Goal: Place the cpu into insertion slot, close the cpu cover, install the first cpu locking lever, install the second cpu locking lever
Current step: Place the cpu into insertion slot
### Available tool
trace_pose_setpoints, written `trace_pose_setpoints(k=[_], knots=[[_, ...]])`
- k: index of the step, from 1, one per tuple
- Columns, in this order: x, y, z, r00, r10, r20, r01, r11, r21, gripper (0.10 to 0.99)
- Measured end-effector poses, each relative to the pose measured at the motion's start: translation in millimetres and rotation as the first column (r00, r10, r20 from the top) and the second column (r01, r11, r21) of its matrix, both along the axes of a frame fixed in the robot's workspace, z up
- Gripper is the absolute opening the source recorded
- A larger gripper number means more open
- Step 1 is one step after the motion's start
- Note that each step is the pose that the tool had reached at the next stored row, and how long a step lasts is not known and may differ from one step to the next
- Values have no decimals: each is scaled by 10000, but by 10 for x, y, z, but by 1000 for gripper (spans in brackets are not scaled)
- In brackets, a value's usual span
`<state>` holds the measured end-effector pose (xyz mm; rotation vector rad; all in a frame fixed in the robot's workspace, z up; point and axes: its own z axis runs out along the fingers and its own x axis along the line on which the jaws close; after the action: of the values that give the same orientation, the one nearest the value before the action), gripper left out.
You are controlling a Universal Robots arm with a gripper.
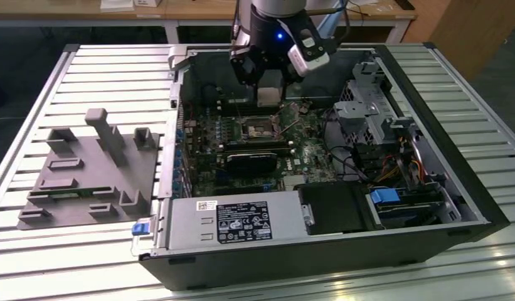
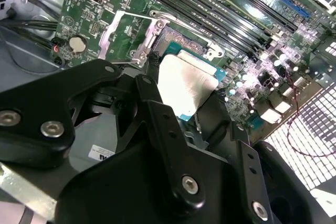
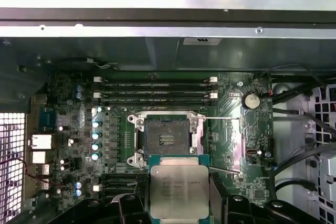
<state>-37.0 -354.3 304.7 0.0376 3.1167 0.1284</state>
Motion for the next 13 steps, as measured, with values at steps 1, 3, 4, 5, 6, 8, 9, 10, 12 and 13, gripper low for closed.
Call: trace_pose_setpoints(k=[1, 3, 4, 5, 6, 8, 9, 10, 12, 13], knots=[[-2, 0, -14, 10000, 0, 2, 0, 10000, -8, 537], [-5, 0, -45, 10000, 0, 7, 0, 10000, -19, 537], [-6, 0, -61, 10000, 0, 8, 0, 10000, -22, 537], [-7, 0, -76, 10000, 0, 9, 0, 10000, -26, 537], [-9, 0, -92, 10000, 0, 10, 1, 10000, -29, 537], [-11, 0, -118, 10000, -1, 12, 1, 10000, -34, 537], [-13, 0, -129, 10000, -2, 12, 2, 10000, -37, 537], [-13, 0, -135, 10000, -7, 13, 7, 10000, -37, 537], [-13, 0, -144, 10000, -95, 12, 95, 9999, -38, 537], [-13, 0, -146, 9998, -190, 11, 190, 9998, -39, 537]])
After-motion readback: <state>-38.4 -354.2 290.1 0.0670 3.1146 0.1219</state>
